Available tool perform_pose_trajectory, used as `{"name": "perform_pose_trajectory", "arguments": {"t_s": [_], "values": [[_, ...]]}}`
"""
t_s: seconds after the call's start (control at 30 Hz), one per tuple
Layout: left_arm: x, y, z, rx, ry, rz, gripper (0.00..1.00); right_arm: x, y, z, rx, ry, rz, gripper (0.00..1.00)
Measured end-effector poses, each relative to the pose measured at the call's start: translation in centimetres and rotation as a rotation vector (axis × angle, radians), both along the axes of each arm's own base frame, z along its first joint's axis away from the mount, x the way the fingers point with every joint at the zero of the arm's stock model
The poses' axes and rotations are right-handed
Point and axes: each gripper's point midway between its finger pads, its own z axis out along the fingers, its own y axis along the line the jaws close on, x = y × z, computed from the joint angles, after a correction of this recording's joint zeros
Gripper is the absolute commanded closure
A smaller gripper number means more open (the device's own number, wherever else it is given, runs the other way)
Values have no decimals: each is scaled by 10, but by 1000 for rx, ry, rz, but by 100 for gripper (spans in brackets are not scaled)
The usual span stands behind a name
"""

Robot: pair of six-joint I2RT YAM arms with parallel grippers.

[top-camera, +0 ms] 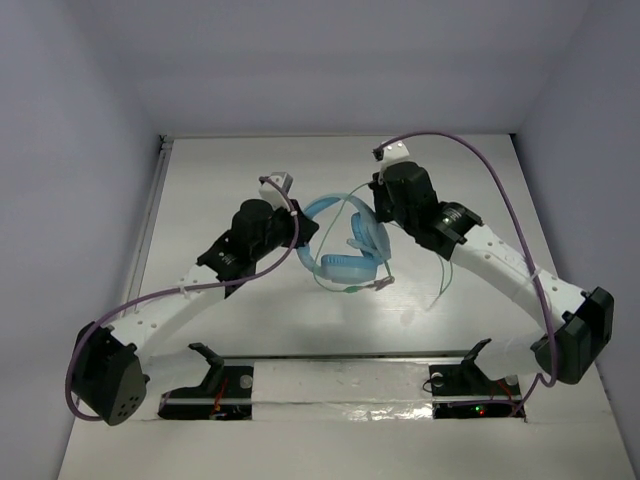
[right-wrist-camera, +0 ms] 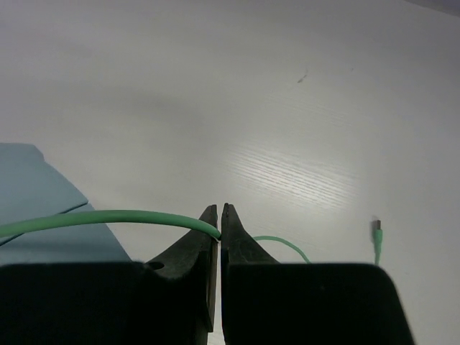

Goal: Wrap the headphones

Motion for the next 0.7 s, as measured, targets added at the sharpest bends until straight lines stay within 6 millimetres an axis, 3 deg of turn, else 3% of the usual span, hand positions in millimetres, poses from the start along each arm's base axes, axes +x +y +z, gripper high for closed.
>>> {"name": "perform_pose_trajectory", "arguments": {"t_s": [0.27,0.5,0.67,0.7], "values": [[6,7,20,-71,25,-3,100,-11,-9,14,188,-79,-44,100],[13,11,42,-137,9,-20,100,-4,-23,24,260,-128,-89,100],[5,3,54,-196,20,-95,100,1,-14,24,304,-141,-35,99],[3,1,58,-207,19,-113,100,1,-11,24,311,-140,-18,93]]}}
